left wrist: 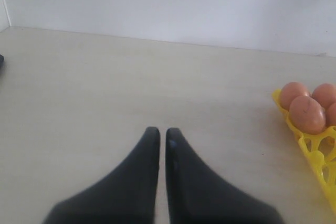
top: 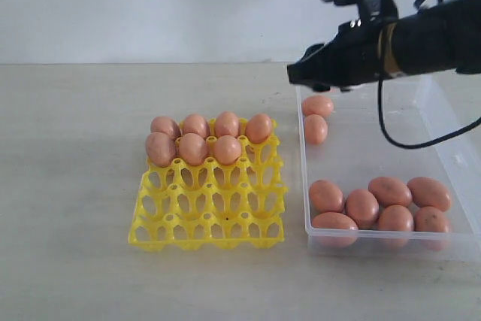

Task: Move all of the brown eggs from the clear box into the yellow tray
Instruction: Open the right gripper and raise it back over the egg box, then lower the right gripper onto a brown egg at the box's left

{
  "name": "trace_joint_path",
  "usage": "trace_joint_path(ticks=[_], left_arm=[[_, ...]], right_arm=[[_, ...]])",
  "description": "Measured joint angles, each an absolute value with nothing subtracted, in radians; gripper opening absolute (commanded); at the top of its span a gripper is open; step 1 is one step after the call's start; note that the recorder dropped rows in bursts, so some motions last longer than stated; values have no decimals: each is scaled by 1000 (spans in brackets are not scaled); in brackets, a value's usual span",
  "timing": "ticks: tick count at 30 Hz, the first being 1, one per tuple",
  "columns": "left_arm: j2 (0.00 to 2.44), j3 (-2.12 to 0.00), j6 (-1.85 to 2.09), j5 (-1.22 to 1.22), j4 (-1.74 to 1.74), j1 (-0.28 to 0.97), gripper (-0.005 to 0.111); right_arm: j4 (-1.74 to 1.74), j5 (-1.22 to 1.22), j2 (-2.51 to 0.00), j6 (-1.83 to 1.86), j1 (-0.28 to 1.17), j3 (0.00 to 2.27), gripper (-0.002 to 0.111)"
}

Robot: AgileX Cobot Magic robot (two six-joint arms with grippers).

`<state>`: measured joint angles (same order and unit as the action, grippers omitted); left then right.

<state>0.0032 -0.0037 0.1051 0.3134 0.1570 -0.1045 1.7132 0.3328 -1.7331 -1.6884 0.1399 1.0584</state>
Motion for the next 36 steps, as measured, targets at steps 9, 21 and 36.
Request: trace_joint_path(ticks=[9,21,36], left_arm=[[3,-4,105,313,157,-104,4],[3,-4,105,313,157,-104,4],[3,-4,105,313,157,-104,4]], right_arm=[[1739,206,-1890,-1866,140,1058,59],[1735,188,-1975,-1917,140,1078,59],[1739,243,-1887,-1912,140,1124,59]])
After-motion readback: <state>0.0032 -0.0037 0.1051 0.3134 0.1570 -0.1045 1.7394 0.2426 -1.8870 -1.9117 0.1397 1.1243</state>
